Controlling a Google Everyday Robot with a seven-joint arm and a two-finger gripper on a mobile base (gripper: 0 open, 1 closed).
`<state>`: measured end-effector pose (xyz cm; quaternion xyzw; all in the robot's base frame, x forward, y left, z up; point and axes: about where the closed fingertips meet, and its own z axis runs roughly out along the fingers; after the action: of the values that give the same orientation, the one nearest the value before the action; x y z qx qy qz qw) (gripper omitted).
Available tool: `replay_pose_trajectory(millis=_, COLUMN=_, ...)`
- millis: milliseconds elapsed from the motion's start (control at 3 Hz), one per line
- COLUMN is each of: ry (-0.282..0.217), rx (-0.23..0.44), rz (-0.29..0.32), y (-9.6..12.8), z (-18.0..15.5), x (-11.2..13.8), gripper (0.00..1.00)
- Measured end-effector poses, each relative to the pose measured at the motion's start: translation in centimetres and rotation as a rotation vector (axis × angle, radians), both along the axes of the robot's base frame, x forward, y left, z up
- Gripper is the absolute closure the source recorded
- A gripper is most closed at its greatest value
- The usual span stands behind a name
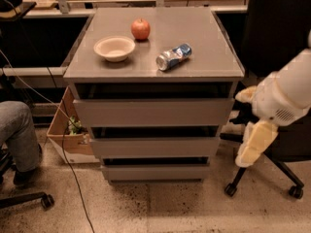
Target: Open bottom drawer
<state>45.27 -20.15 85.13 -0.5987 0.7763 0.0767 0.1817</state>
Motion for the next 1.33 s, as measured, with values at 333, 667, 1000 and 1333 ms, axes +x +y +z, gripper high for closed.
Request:
replay_pose_trajectory(millis=333, ry=0.028, rx=0.107, rz=0.034, y=1.9, z=-6.5, x=1.4, gripper=0.00)
replay_pose_trajectory(millis=667, ry=0.067, rx=0.231, rz=0.079, y=6.0, z=-14.2, x=2.4, gripper=0.00)
replay_pose_trajectory(millis=1000, ry=0.067, rx=0.232, rz=0.079, y=6.0, z=-14.3, x=2.4, gripper=0.00)
replay_pose_trajectory(millis=1333, ry=0.102, rx=0.295, rz=0.082, y=7.9, z=-17.5, x=2.4, gripper=0.00)
